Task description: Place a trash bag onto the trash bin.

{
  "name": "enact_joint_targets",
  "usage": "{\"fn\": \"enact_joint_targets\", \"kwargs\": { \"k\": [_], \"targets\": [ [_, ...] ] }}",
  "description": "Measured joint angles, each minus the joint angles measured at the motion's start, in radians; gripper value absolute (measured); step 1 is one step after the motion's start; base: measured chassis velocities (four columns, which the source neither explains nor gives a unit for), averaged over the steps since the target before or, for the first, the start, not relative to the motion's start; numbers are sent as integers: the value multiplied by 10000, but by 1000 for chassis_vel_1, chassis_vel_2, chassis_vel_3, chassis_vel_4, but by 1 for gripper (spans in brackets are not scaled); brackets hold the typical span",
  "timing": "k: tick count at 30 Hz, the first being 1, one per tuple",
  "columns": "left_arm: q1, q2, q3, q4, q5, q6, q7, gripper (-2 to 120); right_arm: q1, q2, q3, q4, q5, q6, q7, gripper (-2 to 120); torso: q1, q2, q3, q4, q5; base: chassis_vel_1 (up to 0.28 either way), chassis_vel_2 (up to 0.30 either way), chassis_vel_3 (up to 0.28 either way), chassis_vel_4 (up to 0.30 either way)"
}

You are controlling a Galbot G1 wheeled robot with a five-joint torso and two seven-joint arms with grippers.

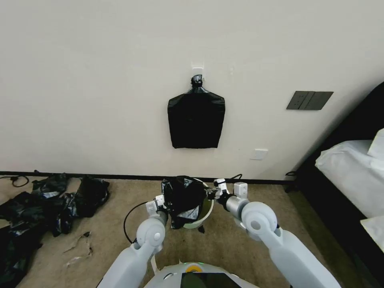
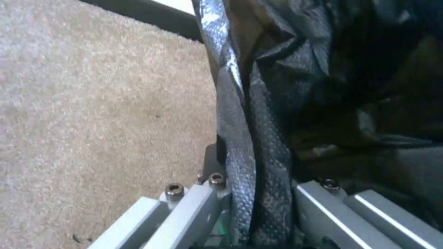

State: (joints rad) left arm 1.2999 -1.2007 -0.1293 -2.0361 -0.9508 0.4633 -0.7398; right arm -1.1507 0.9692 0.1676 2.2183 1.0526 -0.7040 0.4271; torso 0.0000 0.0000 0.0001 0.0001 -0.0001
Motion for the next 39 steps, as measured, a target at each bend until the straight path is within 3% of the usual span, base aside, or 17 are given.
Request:
{"fn": "enact_joint_targets", "kwargs": {
  "k": [27,30,35,39],
  "targets": [
    [309,669,-737,-603,-615,-191,359,1,-1034,-824,1444,-176,-614,4,-510,0,0,0,-1,0,1,0,0,0,0],
    [308,645,-679,-656,-618,-130,369,1,-1122,-776,1310,-60,-1014,124,-745,8,0,0,-1,0,1,0,0,0,0],
    [332,682,-647,-826,-631,32,371,1,-1448,-895,1129,225,-2813,965,-1718,25,0,0,-1,-1,1,0,0,0,0],
    [289,842,-680,-917,-735,134,371,1,-2043,-1319,1046,435,-5457,2124,-2919,45,0,0,-2,-2,0,0,0,0,0]
  ]
}}
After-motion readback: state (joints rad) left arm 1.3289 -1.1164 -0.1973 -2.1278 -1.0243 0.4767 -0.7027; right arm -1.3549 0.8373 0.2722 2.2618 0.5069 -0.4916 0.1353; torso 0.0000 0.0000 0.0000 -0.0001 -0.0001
